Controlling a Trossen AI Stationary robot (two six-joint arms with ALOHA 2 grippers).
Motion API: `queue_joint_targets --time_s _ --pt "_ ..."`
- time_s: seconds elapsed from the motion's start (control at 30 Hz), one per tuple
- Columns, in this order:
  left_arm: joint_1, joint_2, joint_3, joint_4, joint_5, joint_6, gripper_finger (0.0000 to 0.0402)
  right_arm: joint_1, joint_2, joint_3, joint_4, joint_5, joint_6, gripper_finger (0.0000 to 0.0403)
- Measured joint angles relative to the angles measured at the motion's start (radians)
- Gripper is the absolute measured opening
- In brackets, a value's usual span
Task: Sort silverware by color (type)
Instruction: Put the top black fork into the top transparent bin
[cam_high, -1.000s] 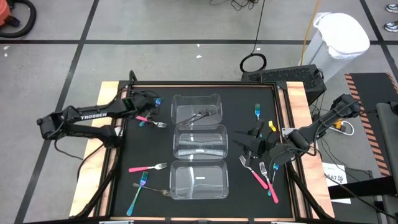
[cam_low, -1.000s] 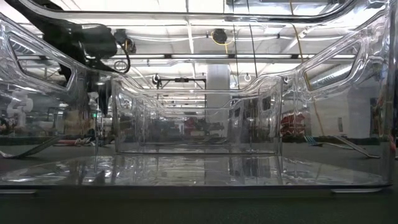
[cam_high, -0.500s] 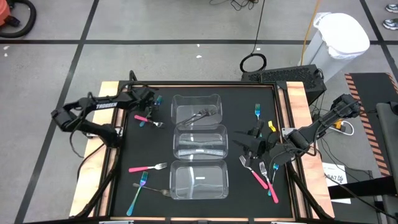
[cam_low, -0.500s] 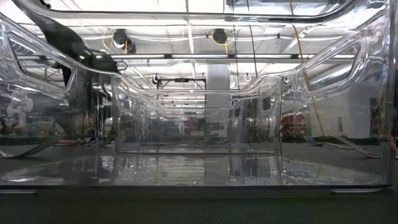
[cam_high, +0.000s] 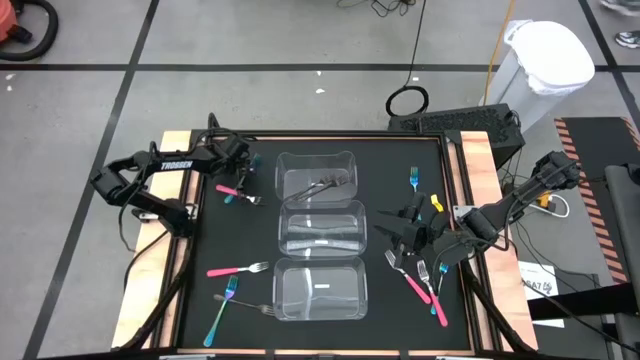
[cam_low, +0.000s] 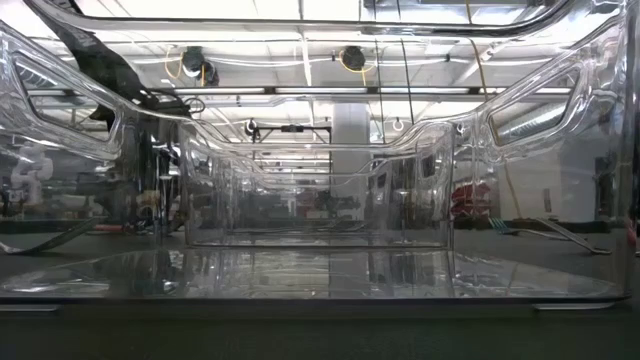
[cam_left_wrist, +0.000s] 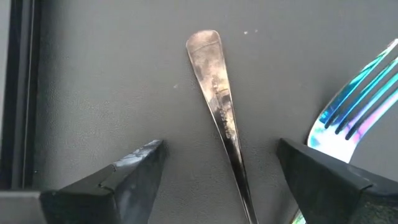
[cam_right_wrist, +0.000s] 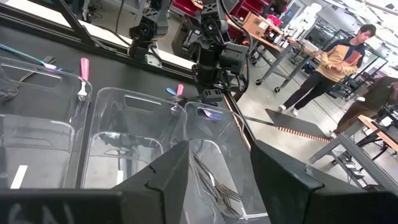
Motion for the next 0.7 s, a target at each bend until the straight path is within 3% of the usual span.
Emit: queue_joint_targets --time_s 0.37,0.7 --pt "0.008 0.001 -0.001 0.000 -0.010 -0.007 0.0220 0.000 0.000 0.000 0.000 0.000 0.000 0.0167" --pt "0.008 0.002 -0.003 0.012 -0.013 -0.007 0.0077 0.000 0.000 0.000 0.000 0.000 0.000 0.0167"
